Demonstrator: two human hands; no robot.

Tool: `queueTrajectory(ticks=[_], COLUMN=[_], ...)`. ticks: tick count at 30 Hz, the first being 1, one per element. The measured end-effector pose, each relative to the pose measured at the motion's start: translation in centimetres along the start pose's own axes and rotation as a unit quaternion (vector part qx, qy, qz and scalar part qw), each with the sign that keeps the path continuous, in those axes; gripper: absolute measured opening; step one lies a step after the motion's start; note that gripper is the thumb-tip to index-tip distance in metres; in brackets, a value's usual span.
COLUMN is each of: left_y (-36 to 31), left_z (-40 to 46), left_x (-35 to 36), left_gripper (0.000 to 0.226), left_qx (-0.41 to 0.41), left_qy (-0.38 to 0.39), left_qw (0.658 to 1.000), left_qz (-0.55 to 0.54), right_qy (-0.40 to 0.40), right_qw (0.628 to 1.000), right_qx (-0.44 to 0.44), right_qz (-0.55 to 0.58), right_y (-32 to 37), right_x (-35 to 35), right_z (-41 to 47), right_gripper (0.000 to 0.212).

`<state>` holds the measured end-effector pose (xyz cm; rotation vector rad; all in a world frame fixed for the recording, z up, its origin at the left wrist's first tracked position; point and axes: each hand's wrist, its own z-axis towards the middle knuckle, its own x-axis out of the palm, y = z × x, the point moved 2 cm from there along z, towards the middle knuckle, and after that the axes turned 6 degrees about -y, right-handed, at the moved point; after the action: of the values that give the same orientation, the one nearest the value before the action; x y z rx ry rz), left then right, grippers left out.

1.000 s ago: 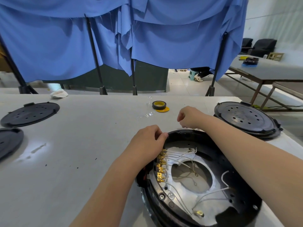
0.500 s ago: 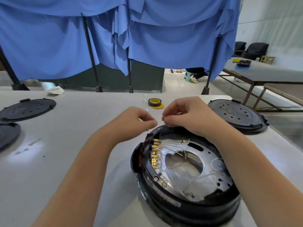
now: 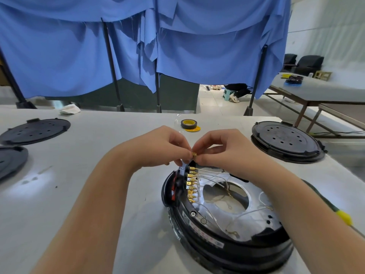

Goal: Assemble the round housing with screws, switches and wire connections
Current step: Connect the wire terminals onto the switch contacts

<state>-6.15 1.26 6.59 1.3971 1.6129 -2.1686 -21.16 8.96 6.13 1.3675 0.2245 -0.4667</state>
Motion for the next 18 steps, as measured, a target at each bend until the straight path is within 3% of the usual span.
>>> queueTrajectory(ticks=[4, 9, 18], left_y=[0.4, 0.2, 0.0], left_z=[-0.1, -0.2, -0.2], left_x=[-0.2, -0.2, 0.1], left_gripper=[0.011, 0.012, 0.014], left_qx=[-0.006, -0.014, -0.047], left_qy=[-0.007, 0.0, 0.009], left_qw=[1.0, 1.0, 0.999], left_qz=[0.003, 0.006, 0.021], right_qy=[-0.006, 0.012, -0.057], right_qw=[0.999, 0.998, 0.991], right_qx=[-0.002, 0.015, -0.044], right_qz=[-0.045, -0.058, -0.114], right_y=[-0.6, -1.4, -1.8], right_x=[0.4, 0.7, 0.7], right_z=[0.2, 0.1, -0.1], right_gripper=[0.023, 0.013, 0.004])
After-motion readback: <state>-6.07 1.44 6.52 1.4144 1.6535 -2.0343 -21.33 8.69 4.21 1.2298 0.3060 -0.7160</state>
